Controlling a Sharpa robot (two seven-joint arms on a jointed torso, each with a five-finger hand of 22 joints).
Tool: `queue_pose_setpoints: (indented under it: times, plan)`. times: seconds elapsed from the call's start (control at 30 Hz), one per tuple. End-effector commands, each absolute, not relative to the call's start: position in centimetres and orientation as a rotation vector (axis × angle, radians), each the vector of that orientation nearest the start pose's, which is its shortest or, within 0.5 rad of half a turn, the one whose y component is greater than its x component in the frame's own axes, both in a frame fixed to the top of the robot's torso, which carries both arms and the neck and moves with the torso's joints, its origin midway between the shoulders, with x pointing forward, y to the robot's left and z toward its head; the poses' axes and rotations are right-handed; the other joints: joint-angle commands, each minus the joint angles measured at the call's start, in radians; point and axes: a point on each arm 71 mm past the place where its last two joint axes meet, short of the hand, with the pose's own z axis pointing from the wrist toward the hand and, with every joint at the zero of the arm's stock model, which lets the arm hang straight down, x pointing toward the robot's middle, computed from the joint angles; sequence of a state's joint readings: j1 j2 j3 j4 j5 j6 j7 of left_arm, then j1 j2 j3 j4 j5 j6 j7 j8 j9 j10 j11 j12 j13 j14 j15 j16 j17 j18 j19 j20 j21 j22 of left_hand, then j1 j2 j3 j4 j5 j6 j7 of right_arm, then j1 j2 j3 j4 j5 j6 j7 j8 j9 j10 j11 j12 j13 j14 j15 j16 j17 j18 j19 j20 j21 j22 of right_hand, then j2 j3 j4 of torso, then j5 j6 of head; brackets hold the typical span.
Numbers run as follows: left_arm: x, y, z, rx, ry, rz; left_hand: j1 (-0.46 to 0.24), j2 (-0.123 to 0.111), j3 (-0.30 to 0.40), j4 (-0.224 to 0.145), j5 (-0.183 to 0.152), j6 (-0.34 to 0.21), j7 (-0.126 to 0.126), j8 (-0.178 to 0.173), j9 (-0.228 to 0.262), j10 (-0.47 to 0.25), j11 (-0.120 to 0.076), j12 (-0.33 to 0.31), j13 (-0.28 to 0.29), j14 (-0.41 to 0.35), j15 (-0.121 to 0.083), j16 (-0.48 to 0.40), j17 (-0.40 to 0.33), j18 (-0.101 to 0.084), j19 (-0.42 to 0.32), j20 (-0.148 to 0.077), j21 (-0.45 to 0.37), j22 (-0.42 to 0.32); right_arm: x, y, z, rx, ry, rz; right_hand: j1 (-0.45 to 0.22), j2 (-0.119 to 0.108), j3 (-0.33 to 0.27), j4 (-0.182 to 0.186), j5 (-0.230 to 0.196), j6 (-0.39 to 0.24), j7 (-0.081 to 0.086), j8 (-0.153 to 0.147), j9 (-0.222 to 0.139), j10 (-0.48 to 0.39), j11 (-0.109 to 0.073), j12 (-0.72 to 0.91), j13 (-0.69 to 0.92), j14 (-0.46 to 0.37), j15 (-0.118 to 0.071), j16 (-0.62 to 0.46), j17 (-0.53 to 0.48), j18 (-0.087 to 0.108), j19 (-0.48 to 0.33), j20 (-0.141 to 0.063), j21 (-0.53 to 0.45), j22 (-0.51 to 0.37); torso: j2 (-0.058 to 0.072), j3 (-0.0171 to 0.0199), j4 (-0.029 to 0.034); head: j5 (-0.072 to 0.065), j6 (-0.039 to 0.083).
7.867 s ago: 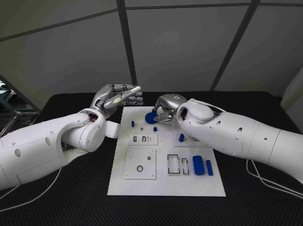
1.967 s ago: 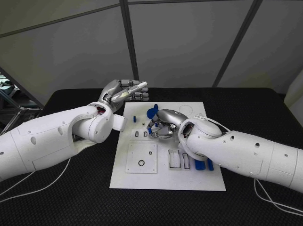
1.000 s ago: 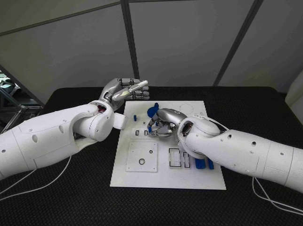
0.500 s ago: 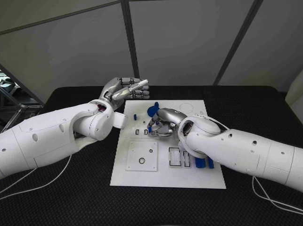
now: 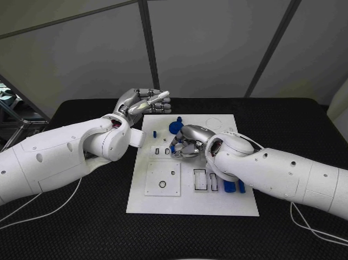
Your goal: Assemble the parts on the task board
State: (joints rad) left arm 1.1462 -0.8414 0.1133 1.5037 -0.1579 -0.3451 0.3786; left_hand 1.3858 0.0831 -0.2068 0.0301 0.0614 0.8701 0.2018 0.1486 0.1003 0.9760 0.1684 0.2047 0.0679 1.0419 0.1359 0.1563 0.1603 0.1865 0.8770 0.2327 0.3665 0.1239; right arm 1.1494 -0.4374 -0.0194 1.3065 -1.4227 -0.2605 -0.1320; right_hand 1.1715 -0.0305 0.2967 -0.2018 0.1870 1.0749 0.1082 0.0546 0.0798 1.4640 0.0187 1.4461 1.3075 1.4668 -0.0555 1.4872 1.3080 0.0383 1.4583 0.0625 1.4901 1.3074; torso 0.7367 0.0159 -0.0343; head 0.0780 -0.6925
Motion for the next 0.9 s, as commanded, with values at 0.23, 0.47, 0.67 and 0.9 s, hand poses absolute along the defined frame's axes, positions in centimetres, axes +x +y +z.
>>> queue_pose_setpoints:
  times: [0.23, 0.47, 0.67, 0.9]
  plan:
    - [50.32, 21.71, -14.58, -0.981, 1.313, -1.541, -0.002, 0.01, -0.003, 0.0, -0.002, -0.003, 0.001, -0.003, -0.001, -0.003, 0.001, -0.003, 0.001, -0.007, -0.002, -0.003, 0.001, -0.005, -0.004, 0.006, -0.007, -0.001, 49.33, -4.82, -21.48, -0.215, 1.758, 0.819, -0.012, -0.007, -0.01, 0.001, -0.004, -0.021, 0.004, 0.005, -0.004, 0.017, 0.01, -0.008, 0.126, 0.064, 0.011, -0.005, 0.081, 0.003, -0.006, 0.004, -0.006, 0.081, 0.0, -0.0003, 0.0013, -0.001, 0.0]
    - [50.33, 21.73, -14.59, -0.981, 1.313, -1.541, -0.002, 0.01, -0.003, 0.0, -0.002, -0.003, 0.001, -0.003, -0.001, -0.003, 0.001, -0.003, 0.001, -0.007, -0.002, -0.003, 0.001, -0.005, -0.004, 0.006, -0.007, -0.001, 49.35, -4.82, -21.42, -0.21, 1.749, 0.821, -0.027, -0.019, -0.02, 0.004, -0.006, -0.034, 0.006, 0.006, -0.006, 0.015, 0.013, -0.01, 0.124, 0.064, 0.015, -0.006, 0.082, 0.003, -0.007, 0.008, -0.006, 0.081, 0.0, -0.0006, 0.0008, 0.0, 0.0]
    - [50.34, 21.75, -14.61, -0.981, 1.315, -1.541, -0.002, 0.01, -0.003, 0.0, -0.002, -0.003, 0.001, -0.003, -0.001, -0.003, 0.001, -0.003, 0.001, -0.007, -0.002, -0.003, 0.001, -0.005, -0.004, 0.006, -0.007, -0.001, 49.39, -4.84, -21.27, -0.202, 1.727, 0.829, -0.065, -0.047, -0.059, 0.025, -0.082, -0.101, 0.016, 0.005, -0.013, -0.004, 0.023, -0.036, 0.099, 0.063, 0.023, -0.01, 0.075, 0.005, -0.013, 0.016, -0.012, 0.071, 0.0, -0.0005, 0.0008, 0.0, 0.0]
    - [50.37, 21.78, -14.62, -0.982, 1.315, -1.541, -0.002, 0.01, -0.003, 0.0, -0.002, -0.003, 0.001, -0.003, -0.001, -0.003, 0.001, -0.003, 0.001, -0.007, -0.002, -0.003, 0.001, -0.005, -0.004, 0.006, -0.007, -0.001, 49.45, -4.83, -20.78, -0.173, 1.661, 0.862, -0.066, -0.066, -0.095, 0.054, -0.093, -0.169, 0.03, 0.006, -0.012, -0.021, 0.035, -0.057, 0.076, 0.061, 0.033, -0.014, 0.07, 0.007, -0.016, 0.026, -0.016, 0.066, 0.0, -0.0001, 0.0009, -0.001, 0.001]
